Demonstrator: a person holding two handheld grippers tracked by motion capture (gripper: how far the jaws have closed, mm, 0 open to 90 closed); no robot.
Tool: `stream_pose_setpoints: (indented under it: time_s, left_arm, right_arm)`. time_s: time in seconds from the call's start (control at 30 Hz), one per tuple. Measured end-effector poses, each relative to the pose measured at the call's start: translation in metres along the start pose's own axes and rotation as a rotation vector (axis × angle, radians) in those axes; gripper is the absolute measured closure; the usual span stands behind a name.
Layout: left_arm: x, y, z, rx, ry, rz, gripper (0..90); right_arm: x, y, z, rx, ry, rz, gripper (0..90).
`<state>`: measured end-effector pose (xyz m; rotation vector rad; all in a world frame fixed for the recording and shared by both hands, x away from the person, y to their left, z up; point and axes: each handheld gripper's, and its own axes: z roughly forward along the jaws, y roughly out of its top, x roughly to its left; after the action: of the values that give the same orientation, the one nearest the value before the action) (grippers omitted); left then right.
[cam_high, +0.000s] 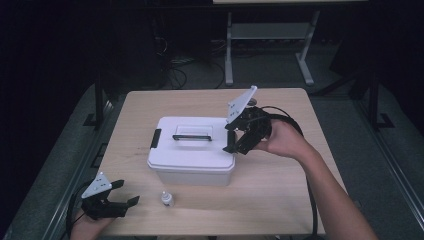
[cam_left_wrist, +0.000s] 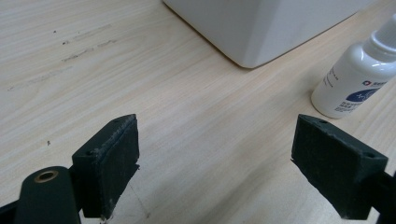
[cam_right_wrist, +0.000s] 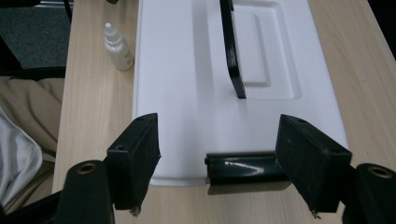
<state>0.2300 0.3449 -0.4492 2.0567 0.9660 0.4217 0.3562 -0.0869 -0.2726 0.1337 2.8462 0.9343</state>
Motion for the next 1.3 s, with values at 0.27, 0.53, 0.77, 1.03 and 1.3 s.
stream_pose_setpoints:
  time_s: [0.27, 0.53, 0.77, 1.03, 1.3]
  left_arm:
    - [0.0, 0.0, 0.001, 0.005, -0.002, 0.006, 15.2]
    - [-0.001, 0.0, 0.001, 0.004, -0.002, 0.006, 15.2]
    - [-0.001, 0.001, 0.0, 0.004, 0.001, 0.011, 15.2]
    - [0.0, 0.001, -0.002, -0.004, 0.004, 0.012, 15.2]
    - [0.0, 0.001, -0.001, 0.0, 0.003, 0.014, 15.2]
  right_arm:
    - [-0.004, 0.012, 0.006, 0.003, 0.015, -0.017, 32.5]
    - [-0.006, 0.028, 0.011, 0.008, 0.033, -0.033, 35.4]
    - [-0.007, 0.046, 0.019, 0.024, 0.042, -0.06, 37.8]
    - [-0.01, 0.055, 0.03, 0.04, 0.062, -0.077, 43.5]
    - [-0.013, 0.065, 0.043, 0.083, 0.059, -0.108, 58.1]
